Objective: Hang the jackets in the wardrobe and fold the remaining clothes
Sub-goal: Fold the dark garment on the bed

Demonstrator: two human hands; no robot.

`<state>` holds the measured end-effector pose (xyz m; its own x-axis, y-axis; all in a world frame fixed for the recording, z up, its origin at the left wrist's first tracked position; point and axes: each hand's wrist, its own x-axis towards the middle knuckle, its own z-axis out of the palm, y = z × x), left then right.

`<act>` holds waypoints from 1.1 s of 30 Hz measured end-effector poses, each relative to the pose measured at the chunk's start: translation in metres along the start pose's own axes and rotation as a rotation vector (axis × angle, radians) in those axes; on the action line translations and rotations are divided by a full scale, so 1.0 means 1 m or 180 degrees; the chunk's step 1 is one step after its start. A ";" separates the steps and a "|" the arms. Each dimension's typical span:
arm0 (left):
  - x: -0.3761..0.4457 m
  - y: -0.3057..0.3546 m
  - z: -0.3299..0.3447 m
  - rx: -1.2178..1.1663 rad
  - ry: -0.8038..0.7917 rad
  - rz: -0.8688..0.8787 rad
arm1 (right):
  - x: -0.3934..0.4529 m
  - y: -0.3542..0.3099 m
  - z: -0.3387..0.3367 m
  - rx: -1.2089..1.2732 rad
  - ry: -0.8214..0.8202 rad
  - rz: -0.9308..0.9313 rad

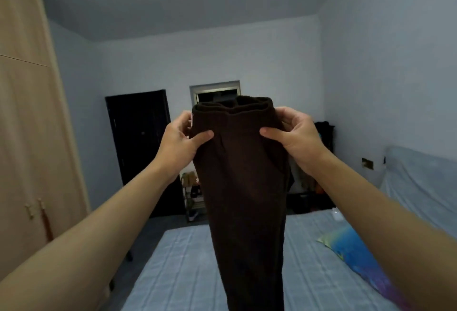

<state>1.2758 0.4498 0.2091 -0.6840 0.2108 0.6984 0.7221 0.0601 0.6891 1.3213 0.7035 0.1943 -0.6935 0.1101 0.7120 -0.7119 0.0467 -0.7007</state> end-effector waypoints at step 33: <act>-0.666 -0.051 -0.021 0.0536 -0.1661 -0.1772 | -0.673 0.007 0.076 -0.1492 -0.0596 0.2704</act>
<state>1.6928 0.2863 -0.2871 -0.8434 0.5352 0.0483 0.3214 0.4303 0.8436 1.7749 0.5539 -0.2865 -0.9888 0.1323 -0.0685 0.1183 0.4178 -0.9008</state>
